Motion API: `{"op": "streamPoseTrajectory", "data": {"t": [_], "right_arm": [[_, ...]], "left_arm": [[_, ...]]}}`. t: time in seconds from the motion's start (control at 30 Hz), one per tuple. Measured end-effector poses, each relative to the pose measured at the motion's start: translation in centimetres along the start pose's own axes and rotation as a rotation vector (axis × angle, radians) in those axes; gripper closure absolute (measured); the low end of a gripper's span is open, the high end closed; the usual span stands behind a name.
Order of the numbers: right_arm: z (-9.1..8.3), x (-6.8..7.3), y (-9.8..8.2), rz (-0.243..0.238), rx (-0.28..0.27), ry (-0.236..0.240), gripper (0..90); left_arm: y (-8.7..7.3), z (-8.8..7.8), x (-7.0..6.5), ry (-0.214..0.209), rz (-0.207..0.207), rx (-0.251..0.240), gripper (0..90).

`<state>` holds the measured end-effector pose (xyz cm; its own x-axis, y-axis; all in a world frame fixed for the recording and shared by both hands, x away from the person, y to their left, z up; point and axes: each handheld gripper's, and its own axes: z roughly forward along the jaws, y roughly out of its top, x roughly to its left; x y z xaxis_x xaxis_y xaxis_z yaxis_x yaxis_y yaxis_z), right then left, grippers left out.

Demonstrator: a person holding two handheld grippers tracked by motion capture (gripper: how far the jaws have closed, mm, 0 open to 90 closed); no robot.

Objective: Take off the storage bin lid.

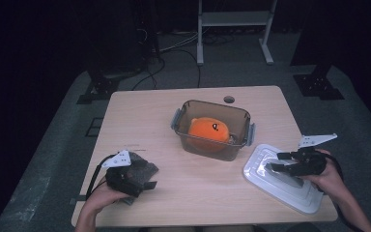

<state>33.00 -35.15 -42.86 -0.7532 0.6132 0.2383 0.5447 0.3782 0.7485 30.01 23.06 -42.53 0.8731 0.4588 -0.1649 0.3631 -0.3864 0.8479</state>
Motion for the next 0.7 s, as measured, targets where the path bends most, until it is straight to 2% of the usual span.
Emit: {"op": "streamPoseTrajectory", "data": {"t": [0.47,0.7], "right_arm": [[0.1,-0.2,-2.0,0.017,0.001,-0.027,37.1],[0.0,-0.2,-2.9,0.018,0.001,-0.056,43.9]], "left_arm": [[0.0,0.1,-0.1,-0.003,0.004,0.003,6.8],[0.0,0.2,-0.1,-0.004,0.006,0.004,6.8]]}}
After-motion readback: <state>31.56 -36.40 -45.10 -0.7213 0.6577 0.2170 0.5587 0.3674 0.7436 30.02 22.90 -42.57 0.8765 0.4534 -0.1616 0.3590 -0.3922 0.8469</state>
